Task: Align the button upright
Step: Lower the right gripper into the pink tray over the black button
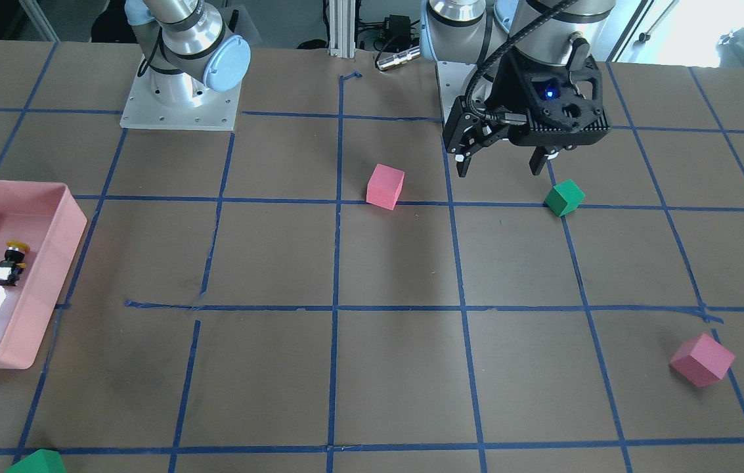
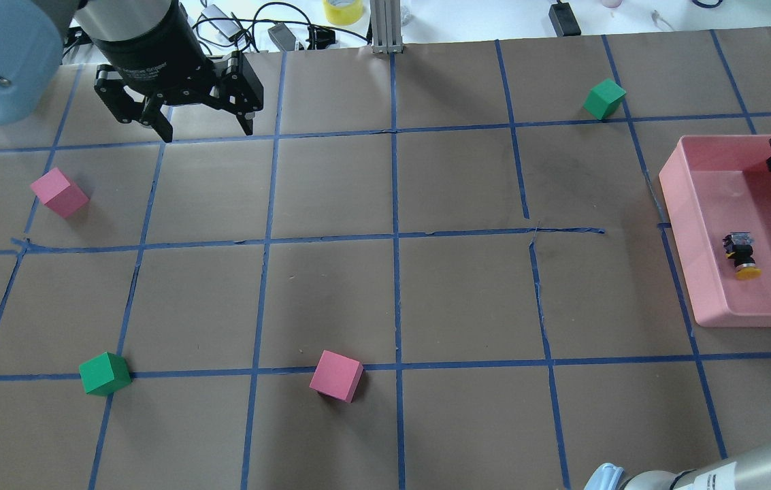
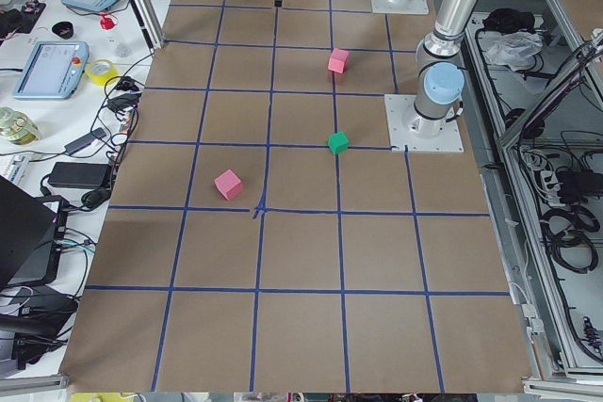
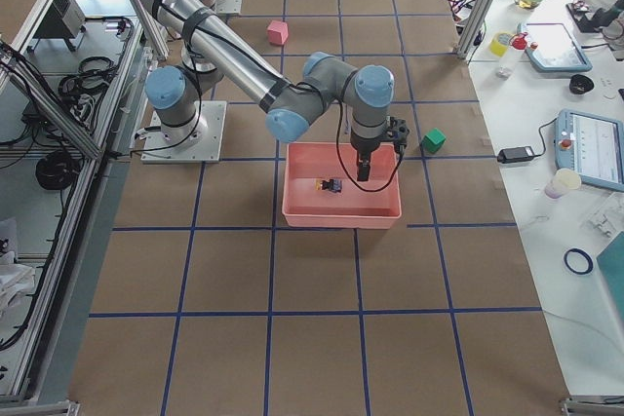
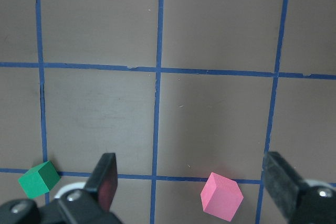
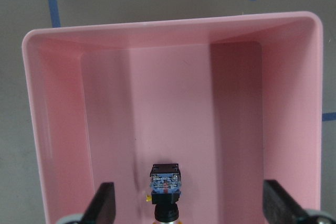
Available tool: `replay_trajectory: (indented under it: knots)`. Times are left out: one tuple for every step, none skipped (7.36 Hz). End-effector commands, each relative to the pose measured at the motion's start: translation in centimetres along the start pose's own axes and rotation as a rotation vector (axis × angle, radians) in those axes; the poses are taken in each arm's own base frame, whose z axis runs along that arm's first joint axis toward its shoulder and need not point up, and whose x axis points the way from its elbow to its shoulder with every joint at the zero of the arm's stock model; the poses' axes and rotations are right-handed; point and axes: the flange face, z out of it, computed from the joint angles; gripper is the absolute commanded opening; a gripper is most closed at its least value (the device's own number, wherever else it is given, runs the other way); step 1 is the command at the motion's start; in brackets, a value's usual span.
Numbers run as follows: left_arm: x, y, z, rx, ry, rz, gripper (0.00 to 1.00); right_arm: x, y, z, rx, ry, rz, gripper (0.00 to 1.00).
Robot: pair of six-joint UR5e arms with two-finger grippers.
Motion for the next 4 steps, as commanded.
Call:
replay_trajectory:
  knots:
    - [0.0,0.0,0.1,0.0,0.0,-0.007,1.0,-0.4,0.6,3.3,-0.041,-0.032,0.0,1.0]
    - [0.0,-0.1,0.1,0.0,0.0,-0.007,1.0,-0.9,1.6,5.3,-0.039,-0.031,-0.003,1.0]
    - [0.0,-0.1,0.1,0.0,0.0,-0.009,1.0,-1.1,2.2,6.4,-0.005,0.004,-0.035,1.0]
    - [0.0,-0.1,0.1,0.0,0.0,-0.009,1.0,-1.5,2.8,7.6,-0.016,-0.01,-0.048,1.0]
